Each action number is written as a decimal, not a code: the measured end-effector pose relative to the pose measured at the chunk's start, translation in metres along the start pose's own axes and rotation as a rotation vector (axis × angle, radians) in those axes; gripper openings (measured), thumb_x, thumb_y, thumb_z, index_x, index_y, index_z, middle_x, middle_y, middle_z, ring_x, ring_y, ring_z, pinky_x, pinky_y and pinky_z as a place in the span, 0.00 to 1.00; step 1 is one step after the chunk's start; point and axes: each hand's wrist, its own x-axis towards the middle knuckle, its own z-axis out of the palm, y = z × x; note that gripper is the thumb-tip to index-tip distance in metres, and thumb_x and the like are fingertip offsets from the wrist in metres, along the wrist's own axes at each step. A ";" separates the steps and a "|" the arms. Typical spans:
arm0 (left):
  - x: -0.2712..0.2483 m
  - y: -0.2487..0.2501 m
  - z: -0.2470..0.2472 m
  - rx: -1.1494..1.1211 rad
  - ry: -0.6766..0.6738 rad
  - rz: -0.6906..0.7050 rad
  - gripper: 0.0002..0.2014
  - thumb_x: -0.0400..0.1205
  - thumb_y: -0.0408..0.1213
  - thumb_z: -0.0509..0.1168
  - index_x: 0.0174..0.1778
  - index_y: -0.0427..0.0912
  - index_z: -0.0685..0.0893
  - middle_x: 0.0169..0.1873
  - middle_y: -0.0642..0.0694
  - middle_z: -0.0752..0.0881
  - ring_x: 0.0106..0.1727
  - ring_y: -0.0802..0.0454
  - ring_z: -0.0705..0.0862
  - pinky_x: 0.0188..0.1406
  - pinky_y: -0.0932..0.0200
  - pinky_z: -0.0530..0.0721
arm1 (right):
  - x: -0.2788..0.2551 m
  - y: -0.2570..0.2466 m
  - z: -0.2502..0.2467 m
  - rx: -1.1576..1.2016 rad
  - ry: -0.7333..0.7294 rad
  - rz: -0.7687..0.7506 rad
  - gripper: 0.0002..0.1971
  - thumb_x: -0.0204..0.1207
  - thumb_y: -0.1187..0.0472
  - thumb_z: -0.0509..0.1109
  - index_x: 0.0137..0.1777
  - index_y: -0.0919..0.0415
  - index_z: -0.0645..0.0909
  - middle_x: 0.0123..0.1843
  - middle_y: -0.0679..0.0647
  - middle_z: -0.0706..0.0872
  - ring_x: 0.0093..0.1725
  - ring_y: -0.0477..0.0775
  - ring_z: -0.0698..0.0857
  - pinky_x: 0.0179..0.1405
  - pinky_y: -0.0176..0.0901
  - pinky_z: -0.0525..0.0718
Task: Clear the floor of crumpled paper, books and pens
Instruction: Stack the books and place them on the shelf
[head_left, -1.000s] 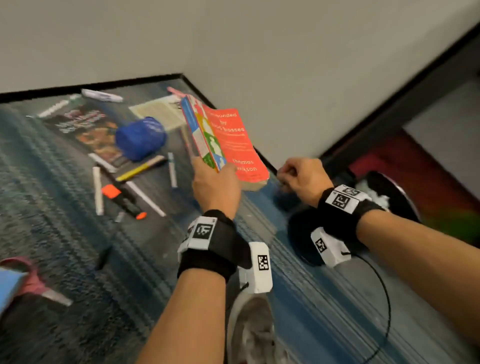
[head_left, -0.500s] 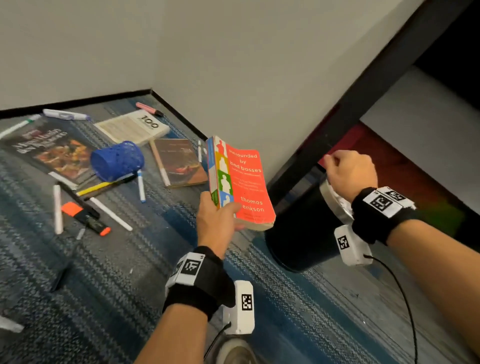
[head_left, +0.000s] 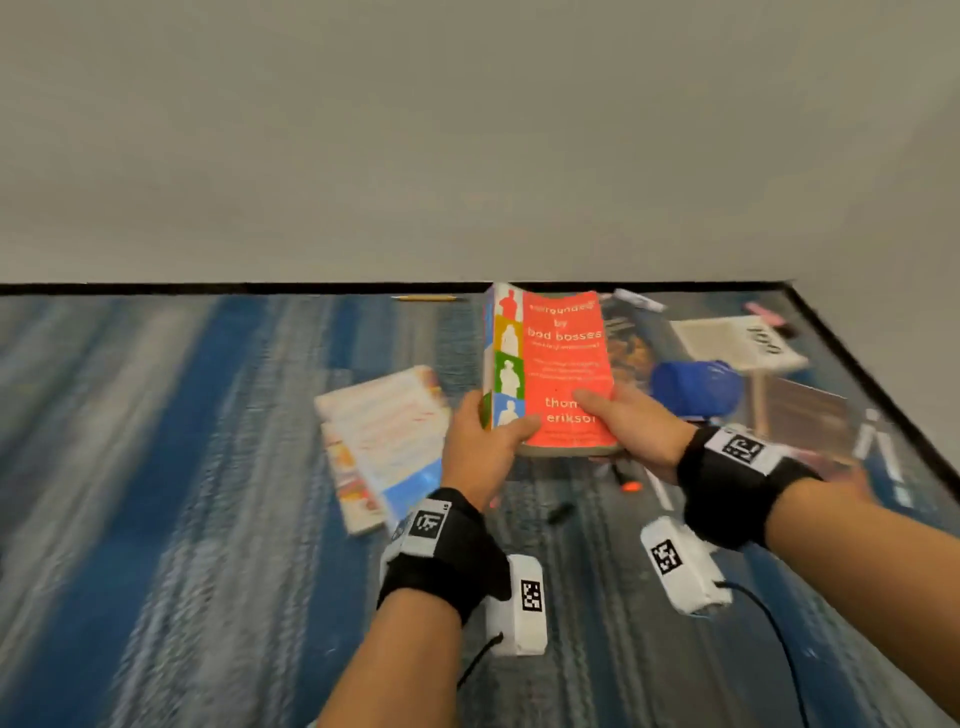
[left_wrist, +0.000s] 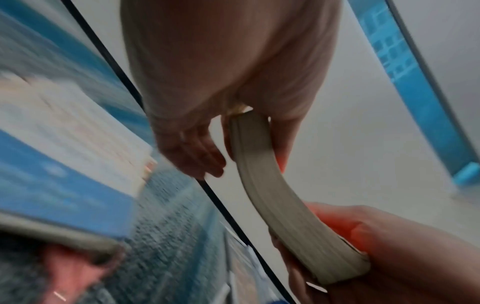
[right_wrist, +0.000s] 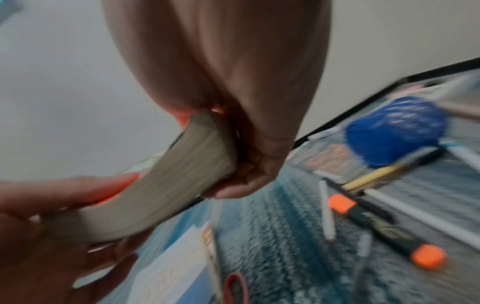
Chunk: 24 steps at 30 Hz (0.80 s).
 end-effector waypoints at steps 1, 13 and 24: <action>0.002 -0.003 -0.021 0.002 0.058 -0.014 0.19 0.68 0.35 0.79 0.53 0.42 0.83 0.51 0.44 0.90 0.52 0.45 0.90 0.57 0.43 0.87 | 0.012 -0.004 0.019 -0.101 -0.045 -0.047 0.17 0.85 0.59 0.61 0.70 0.65 0.77 0.65 0.61 0.85 0.59 0.59 0.86 0.61 0.49 0.84; 0.045 -0.074 -0.137 0.376 0.311 -0.183 0.32 0.68 0.63 0.66 0.66 0.52 0.77 0.60 0.51 0.85 0.60 0.46 0.84 0.63 0.44 0.81 | 0.100 0.036 0.129 -0.934 -0.175 -0.010 0.20 0.80 0.55 0.61 0.71 0.60 0.70 0.66 0.64 0.73 0.66 0.67 0.76 0.71 0.55 0.73; 0.094 -0.004 -0.066 0.561 0.582 -0.080 0.37 0.75 0.47 0.69 0.76 0.34 0.64 0.72 0.36 0.72 0.73 0.38 0.71 0.75 0.43 0.68 | 0.080 -0.011 0.090 -0.950 -0.271 0.092 0.22 0.84 0.48 0.60 0.73 0.58 0.73 0.68 0.57 0.83 0.65 0.56 0.82 0.62 0.40 0.74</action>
